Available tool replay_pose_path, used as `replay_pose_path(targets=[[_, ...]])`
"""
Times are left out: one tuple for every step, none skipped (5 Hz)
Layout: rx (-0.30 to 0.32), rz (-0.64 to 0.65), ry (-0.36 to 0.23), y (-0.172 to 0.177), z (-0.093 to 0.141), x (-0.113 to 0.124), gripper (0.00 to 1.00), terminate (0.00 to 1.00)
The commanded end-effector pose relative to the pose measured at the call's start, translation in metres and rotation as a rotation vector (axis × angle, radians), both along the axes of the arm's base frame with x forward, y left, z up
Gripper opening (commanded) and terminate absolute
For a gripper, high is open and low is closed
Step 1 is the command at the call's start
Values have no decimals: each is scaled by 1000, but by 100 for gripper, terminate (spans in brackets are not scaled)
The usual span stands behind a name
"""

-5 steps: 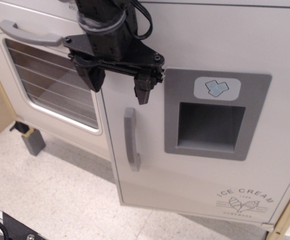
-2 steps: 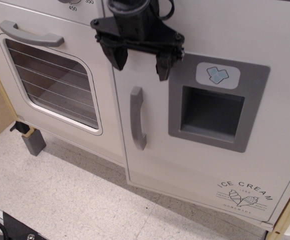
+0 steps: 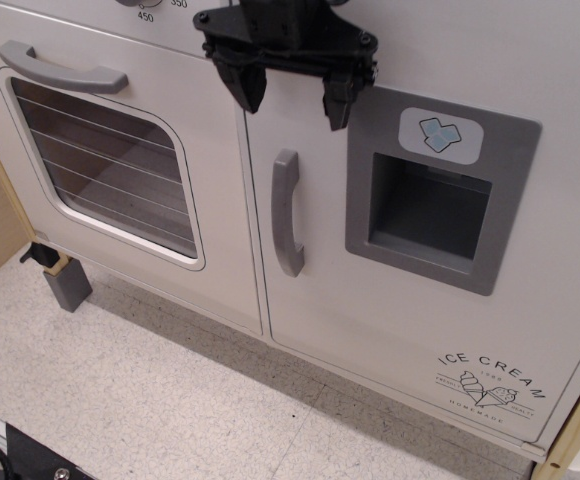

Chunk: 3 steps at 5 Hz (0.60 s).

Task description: Close fridge

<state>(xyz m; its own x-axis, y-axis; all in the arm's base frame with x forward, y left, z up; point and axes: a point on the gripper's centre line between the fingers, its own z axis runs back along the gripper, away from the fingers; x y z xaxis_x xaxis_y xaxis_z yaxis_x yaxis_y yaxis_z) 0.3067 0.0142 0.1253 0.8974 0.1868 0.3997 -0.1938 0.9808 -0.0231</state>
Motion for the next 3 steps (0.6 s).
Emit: replay_pose_path(targets=[[4, -35, -15, 4, 13, -6, 100, 0], [-1, -74, 37, 1, 8, -17, 100, 0], [-1, -74, 37, 1, 8, -17, 100, 0]])
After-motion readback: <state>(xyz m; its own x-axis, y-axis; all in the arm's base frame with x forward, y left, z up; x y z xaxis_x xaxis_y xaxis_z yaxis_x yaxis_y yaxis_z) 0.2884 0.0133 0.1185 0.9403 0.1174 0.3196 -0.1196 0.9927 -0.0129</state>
